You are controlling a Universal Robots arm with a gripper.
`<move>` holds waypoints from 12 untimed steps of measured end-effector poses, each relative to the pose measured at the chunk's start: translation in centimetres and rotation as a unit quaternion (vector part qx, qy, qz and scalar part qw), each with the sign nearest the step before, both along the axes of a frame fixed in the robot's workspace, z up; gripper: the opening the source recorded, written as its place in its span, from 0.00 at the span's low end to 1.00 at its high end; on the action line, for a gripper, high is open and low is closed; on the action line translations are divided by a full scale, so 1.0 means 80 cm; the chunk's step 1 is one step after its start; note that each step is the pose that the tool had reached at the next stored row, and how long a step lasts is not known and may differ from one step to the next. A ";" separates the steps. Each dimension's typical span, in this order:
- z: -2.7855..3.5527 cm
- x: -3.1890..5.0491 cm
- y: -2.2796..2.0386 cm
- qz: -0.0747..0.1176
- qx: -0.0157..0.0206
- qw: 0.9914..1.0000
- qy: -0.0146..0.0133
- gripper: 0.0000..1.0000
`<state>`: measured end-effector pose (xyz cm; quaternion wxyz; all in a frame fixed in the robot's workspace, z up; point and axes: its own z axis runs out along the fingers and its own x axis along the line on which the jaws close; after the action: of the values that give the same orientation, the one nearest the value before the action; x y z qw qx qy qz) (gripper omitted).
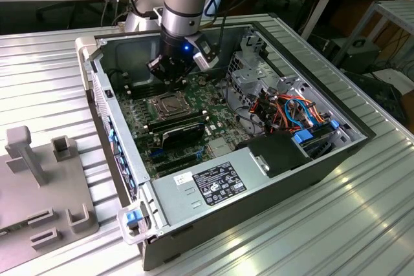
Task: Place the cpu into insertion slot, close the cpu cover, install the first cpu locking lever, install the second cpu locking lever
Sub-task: 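Install the first cpu locking lever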
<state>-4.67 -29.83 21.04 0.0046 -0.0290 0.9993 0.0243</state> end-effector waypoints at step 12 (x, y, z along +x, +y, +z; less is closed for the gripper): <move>-0.0001 0.000 0.0001 -0.001 0.000 1.000 -0.001 0.11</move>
<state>-4.65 -29.82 21.03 0.0056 -0.0285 0.9993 0.0241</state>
